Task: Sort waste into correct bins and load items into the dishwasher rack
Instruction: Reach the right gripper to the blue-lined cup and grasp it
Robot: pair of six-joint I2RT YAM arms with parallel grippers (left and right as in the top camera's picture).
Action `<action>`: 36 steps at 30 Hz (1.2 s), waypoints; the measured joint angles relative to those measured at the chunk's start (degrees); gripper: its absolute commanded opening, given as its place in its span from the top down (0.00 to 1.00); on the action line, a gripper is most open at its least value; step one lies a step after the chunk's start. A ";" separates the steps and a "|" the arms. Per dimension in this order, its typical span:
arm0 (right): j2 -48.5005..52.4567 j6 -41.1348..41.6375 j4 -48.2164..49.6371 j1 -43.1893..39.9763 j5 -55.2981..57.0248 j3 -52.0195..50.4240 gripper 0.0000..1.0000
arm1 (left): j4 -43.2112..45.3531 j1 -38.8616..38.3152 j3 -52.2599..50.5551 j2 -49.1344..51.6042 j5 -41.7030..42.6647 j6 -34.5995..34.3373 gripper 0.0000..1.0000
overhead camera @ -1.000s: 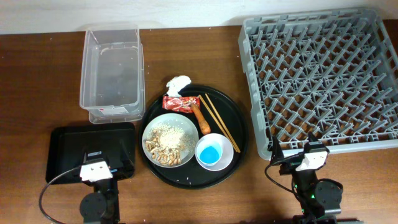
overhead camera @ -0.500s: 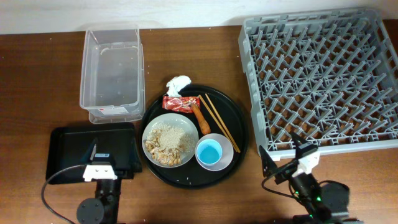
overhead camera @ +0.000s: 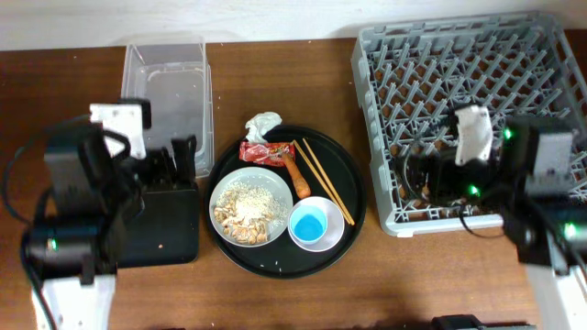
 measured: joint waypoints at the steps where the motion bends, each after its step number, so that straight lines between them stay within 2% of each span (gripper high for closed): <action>1: 1.66 0.00 -0.55 0.00 -0.96 0.55 0.02 | -0.61 0.00 1.11 1.64 0.13 0.00 0.01; 6: 7.89 0.09 -2.05 0.00 -3.87 0.76 0.00 | -2.91 0.00 1.97 6.10 2.32 -0.02 0.01; 8: 8.46 0.22 -2.51 0.00 -4.20 0.79 0.05 | -2.93 0.00 1.99 6.16 5.38 -0.02 0.02; 10: 8.46 0.33 -3.82 0.00 -4.28 0.79 0.12 | -4.66 -0.79 2.01 6.16 6.93 0.42 0.11; 11: 8.46 0.68 -4.52 0.00 -4.31 0.79 0.13 | -6.34 -2.25 2.10 6.27 7.10 1.36 0.20; 13: 8.46 1.92 -5.97 0.00 -3.93 0.81 0.14 | -9.75 -6.84 2.29 6.93 5.95 2.73 0.24; 15: 8.46 5.14 -7.58 0.00 -0.39 0.81 0.14 | -13.18 -14.32 2.29 9.14 4.35 3.48 0.28; 16: 8.46 7.91 -8.04 0.00 2.95 0.83 0.14 | -13.55 -15.50 2.29 9.81 3.93 3.63 0.30; 17: 8.46 9.44 -8.07 0.00 4.85 0.83 0.14 | -13.84 -19.58 2.34 11.98 2.95 3.74 0.34; 18: 8.50 11.54 -8.11 0.00 6.91 0.85 0.14 | -13.94 -23.96 2.51 14.80 1.79 3.89 0.43; 19: 8.61 12.35 -8.11 0.00 7.91 0.85 0.12 | -13.90 -27.74 2.51 17.70 0.87 4.09 0.46; 20: 8.90 13.38 -8.63 0.00 8.74 0.87 0.09 | -13.88 -31.89 2.51 21.86 -0.28 4.11 0.46; 22: 10.67 14.69 -11.15 0.00 9.70 0.96 0.09 | -13.49 -36.89 2.51 27.87 -1.95 4.35 0.46; 25: 13.40 15.15 -14.05 0.00 9.99 1.09 0.09 | -11.06 -40.35 2.51 33.24 -2.84 4.35 0.46; 28: 15.65 15.43 -14.45 0.00 10.21 1.09 0.08 | -8.85 -40.46 2.51 36.24 -3.26 4.39 0.54; 29: 15.93 15.52 -14.38 0.00 10.21 1.09 0.08 | -8.79 -40.48 2.51 36.96 -3.43 4.42 0.59; 30: 16.11 15.67 -14.16 0.00 10.21 1.09 0.08 | -8.81 -40.48 2.51 37.92 -3.52 4.35 0.76; 32: 16.11 15.87 -13.94 0.00 10.21 1.09 0.08 | -8.81 -40.48 2.51 39.63 -4.96 4.55 0.89; 36: 16.11 15.91 -13.84 0.00 10.38 1.09 0.08 | -10.10 -40.48 3.06 40.17 -6.47 4.55 0.98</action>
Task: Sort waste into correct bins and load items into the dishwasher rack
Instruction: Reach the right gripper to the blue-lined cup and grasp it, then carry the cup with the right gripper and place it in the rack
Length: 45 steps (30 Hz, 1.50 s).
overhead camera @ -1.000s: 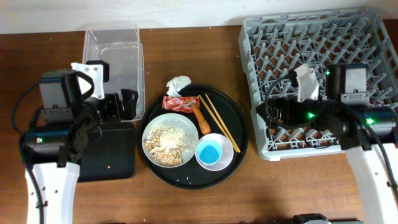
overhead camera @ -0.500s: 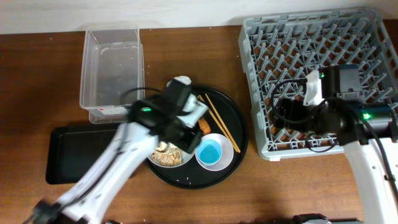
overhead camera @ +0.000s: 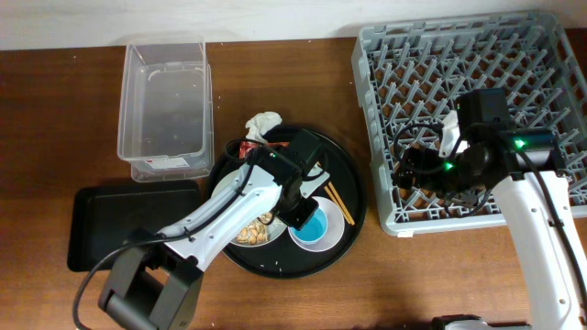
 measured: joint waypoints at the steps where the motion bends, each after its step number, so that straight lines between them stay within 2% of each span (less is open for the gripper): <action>1: 0.00 0.02 0.00 0.00 0.02 0.00 0.08 | -1.51 0.00 1.16 0.09 -0.24 -0.04 1.00; 6: 0.00 0.04 -0.17 0.00 0.04 0.00 0.14 | -7.67 0.61 14.36 -0.39 -0.31 -0.70 1.00; 8: 0.00 -1.16 -0.09 -0.02 -2.08 0.00 0.20 | -9.25 4.22 21.05 -0.98 3.41 -1.36 1.00; 11: 0.00 -9.53 0.46 -0.02 -13.88 0.00 0.23 | -8.07 14.99 23.93 -1.79 18.88 -1.90 1.00; 15: 0.00 -21.16 4.79 0.00 -35.26 0.00 0.25 | -8.20 28.39 23.93 -1.77 46.05 -0.90 1.00; 19: 0.00 -24.59 16.35 0.52 -50.58 0.02 0.24 | -8.92 28.85 23.93 -1.77 62.64 -0.37 1.00; 23: 0.00 -24.98 24.94 1.81 -54.84 0.00 0.23 | -9.42 26.86 23.93 -1.77 67.95 -0.17 1.00; 30: -0.02 -23.37 35.85 7.21 -57.86 0.00 0.24 | -9.46 26.56 23.93 -1.77 70.93 -0.17 1.00; 31: -0.02 -23.39 36.54 8.13 -57.13 0.00 0.31 | -9.51 26.56 23.93 -1.77 71.45 -0.17 1.00; 34: -0.02 -23.12 36.85 8.72 -55.80 0.00 0.40 | -10.08 26.58 23.93 -1.77 71.87 -0.15 1.00; 35: -0.02 -22.80 36.92 8.79 -55.87 0.00 0.42 | -10.14 26.67 23.93 -1.77 72.06 -0.17 0.95; 36: -0.02 -22.64 36.98 8.79 -56.04 0.00 0.43 | -10.14 26.73 23.93 -1.77 72.15 -0.20 0.84; 37: -0.07 -22.34 37.00 8.87 -56.04 0.00 0.43 | -10.12 26.82 23.93 -1.77 72.11 0.02 0.66; 38: -0.15 -22.08 37.09 8.98 -55.28 0.00 0.44 | -10.21 26.80 23.93 -1.77 71.95 0.13 0.35; 40: -0.63 -21.90 36.89 8.98 -52.15 0.00 0.44 | -10.29 26.60 23.93 -1.77 71.52 0.24 0.35; 42: -2.89 -21.77 35.32 8.48 -48.06 0.00 0.46 | -10.29 26.51 23.93 -1.77 70.36 0.20 0.24; 43: -4.20 -21.64 33.59 7.48 -46.47 0.00 0.46 | -10.32 26.53 23.93 -1.77 70.12 0.11 0.23; 45: -8.15 -21.00 29.18 1.88 -42.32 0.04 0.47 | -10.32 26.53 23.93 -1.77 69.02 0.22 0.22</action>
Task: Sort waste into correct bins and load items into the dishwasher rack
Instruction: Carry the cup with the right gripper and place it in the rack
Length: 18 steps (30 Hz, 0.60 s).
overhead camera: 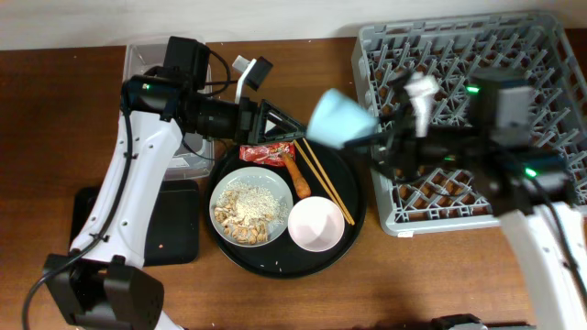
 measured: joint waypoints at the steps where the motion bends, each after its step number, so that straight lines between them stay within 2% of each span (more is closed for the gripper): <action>1: -1.11 0.31 -2.49 -2.67 1.46 0.07 0.47 | -0.02 0.00 0.00 0.00 -0.63 -0.02 0.21; 4: -3.19 0.66 -10.99 -12.96 8.02 0.28 0.47 | 0.00 0.00 0.00 0.00 -2.25 0.00 0.18; 9: -3.17 2.80 -23.37 -25.70 27.78 0.33 0.47 | 0.02 -0.02 0.00 0.00 -4.33 0.00 0.17; 14: 0.20 12.28 -25.77 -30.23 47.52 0.33 0.47 | 0.00 0.00 0.00 0.00 -5.14 0.00 0.16; 18: 8.57 15.45 -25.38 -30.62 52.65 0.35 0.47 | -0.50 0.00 0.00 0.00 -5.27 0.00 0.17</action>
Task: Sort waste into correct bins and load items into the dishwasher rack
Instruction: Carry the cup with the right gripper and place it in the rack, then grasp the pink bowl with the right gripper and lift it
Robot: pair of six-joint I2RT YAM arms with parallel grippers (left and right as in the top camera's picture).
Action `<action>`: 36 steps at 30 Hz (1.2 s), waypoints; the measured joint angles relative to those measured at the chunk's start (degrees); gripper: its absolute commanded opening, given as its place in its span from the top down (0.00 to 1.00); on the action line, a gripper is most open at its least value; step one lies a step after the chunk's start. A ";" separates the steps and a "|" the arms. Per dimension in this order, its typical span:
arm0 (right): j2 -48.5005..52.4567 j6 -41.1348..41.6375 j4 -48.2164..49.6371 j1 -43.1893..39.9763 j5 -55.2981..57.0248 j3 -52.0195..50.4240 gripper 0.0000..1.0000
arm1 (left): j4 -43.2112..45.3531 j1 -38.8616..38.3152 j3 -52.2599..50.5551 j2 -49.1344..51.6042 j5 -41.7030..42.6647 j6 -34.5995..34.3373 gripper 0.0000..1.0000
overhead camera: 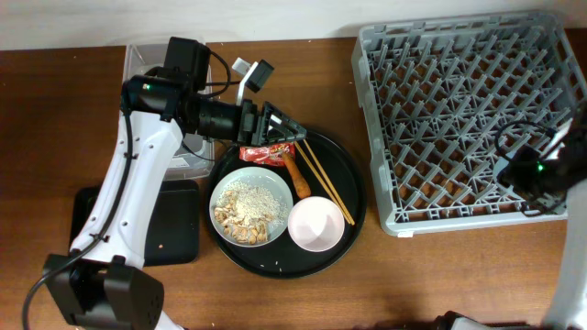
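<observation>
My left gripper [275, 126] is open over the back edge of the round black tray [353, 197], just above the red wrapper [266, 152]. No crumpled tissue shows there. On the tray are a plate of food scraps [249, 206], a white bowl [316, 225], chopsticks [323, 177] and an orange piece [296, 176]. The grey dishwasher rack [459, 101] shows no items. My right arm [541, 172] sits at the rack's right edge, and its fingers cannot be made out. The blue cup is out of view.
A clear plastic bin [165, 101] stands at the back left, partly under my left arm. A flat black bin [138, 229] lies at the front left beside the tray. The table's wooden surface runs along the front.
My right arm was over the gap between tray and rack with the blue cup raised at its tip. It is now at the rack's right edge and the cup is not seen. The left gripper barely moved.
Both arms were at the sides, the blue cup sat in the white bowl and a tissue lay at the tray's back. Then my left arm reached over the cup. Later the cup was up at my right arm's tip and the left gripper covered the tissue's spot.
</observation>
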 measured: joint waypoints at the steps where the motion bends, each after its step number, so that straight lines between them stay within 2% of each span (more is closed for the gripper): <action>1: 2.38 0.37 0.50 0.00 0.42 0.00 0.47 | 0.02 -0.02 0.00 0.00 -0.07 0.00 0.16; 5: 9.22 1.29 0.24 0.00 0.42 -0.02 0.44 | -0.09 0.00 0.00 0.00 -0.13 0.00 0.17; 6: 10.64 1.31 0.02 0.00 -0.07 -0.02 0.29 | -0.09 0.00 0.00 0.00 -0.15 0.00 0.17; 8: 11.80 1.29 -0.39 0.00 -0.85 -0.02 0.21 | -0.09 0.00 0.00 0.00 -0.26 0.00 0.16; 13: 12.66 1.44 -4.09 0.00 -3.39 2.84 0.19 | -0.15 0.00 0.00 0.00 -0.26 0.00 0.13; 15: 13.07 1.22 -8.17 0.00 -4.68 10.86 0.19 | -0.11 0.00 0.00 0.00 -0.31 0.00 0.24; 17: 12.66 -1.29 -12.81 0.00 -8.59 20.96 0.19 | -0.09 -0.13 0.00 0.00 -2.27 0.09 0.28; 19: 11.15 -3.87 -14.60 0.61 -12.00 26.64 0.19 | -1.64 -1.14 0.07 0.00 -8.76 -0.02 0.30; 22: 4.52 -6.32 -14.84 6.47 -15.19 29.00 0.21 | -4.63 -8.15 0.07 0.00 -27.56 -0.61 0.43; 24: 2.14 -7.37 -15.28 10.84 -16.35 29.27 0.21 | -4.72 -10.80 0.07 -0.04 -36.65 -2.95 0.44; 28: 1.79 -8.26 -16.04 32.70 -16.41 29.09 0.25 | -4.72 -10.60 0.04 -2.97 -53.75 -7.04 0.44; 29: 2.75 -8.02 -15.98 38.27 -15.54 28.04 0.28 | -4.90 -10.60 0.04 -4.74 -58.10 -8.37 0.43; 31: 4.57 -6.71 -15.06 46.21 -13.05 24.44 0.33 | -5.07 -10.49 0.04 -8.33 -64.43 -11.04 0.35; 32: 6.47 -5.73 -14.36 49.92 -11.43 21.59 0.33 | -5.07 -10.19 0.04 -10.80 -68.02 -12.94 0.33; 35: 11.45 -2.51 -7.28 55.60 -8.55 11.93 0.33 | -5.18 -6.25 0.07 -16.83 -73.22 -15.82 0.26; 36: 13.18 -1.49 -4.46 56.68 -8.11 8.48 0.31 | -5.53 -4.90 0.07 -18.08 -74.07 -16.22 0.19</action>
